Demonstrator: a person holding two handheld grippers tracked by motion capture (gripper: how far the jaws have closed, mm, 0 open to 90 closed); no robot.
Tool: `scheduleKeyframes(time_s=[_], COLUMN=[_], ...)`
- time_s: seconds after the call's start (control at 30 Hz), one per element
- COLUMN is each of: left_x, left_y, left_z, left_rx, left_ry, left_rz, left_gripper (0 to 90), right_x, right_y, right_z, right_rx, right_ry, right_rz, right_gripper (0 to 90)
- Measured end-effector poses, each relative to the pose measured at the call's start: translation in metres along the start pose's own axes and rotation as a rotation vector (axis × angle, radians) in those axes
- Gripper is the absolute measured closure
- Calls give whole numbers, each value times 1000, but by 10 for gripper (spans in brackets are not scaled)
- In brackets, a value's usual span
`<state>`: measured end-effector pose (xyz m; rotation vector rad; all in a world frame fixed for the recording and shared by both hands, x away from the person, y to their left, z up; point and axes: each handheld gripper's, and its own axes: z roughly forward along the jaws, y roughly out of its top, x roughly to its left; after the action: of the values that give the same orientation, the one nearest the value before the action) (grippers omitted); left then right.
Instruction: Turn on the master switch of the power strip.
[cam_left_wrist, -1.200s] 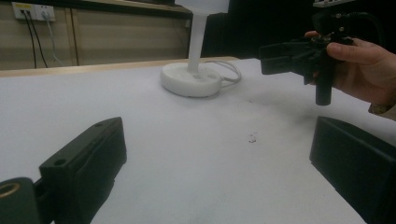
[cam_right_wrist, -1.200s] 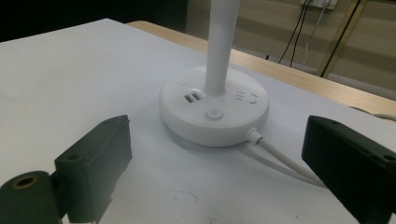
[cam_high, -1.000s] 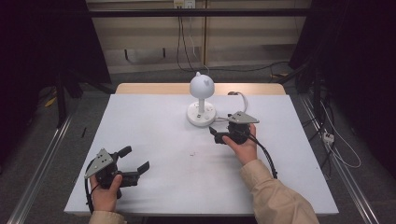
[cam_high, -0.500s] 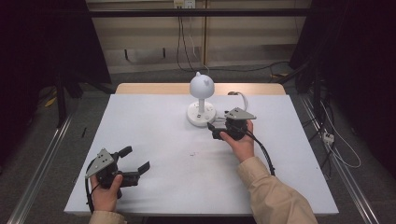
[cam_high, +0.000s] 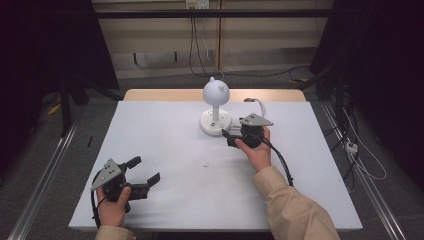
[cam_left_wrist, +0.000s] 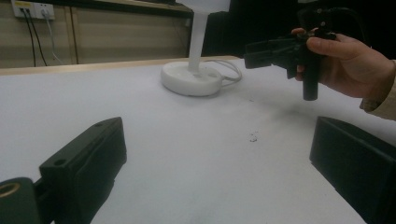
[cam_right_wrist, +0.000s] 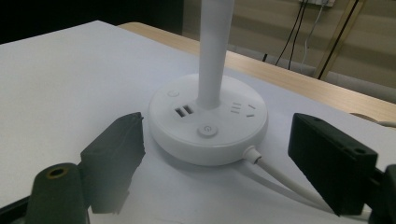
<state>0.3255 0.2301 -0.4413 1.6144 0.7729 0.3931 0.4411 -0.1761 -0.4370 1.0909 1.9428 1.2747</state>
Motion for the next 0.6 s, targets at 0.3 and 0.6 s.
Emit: scheduleKeyframes(time_s=[0.3,0.6], left_x=[0,0], left_y=[0,0], left_z=[-1,0], left_rx=[-5,-3], left_ry=[4,1], left_rz=[-5,-6], left_gripper=[34,34], right_x=[2,5], right_y=[5,8], right_z=[5,11], right_rx=[3,13], right_ry=[18,19], right_rz=[-1,-13], right_gripper=[277,362])
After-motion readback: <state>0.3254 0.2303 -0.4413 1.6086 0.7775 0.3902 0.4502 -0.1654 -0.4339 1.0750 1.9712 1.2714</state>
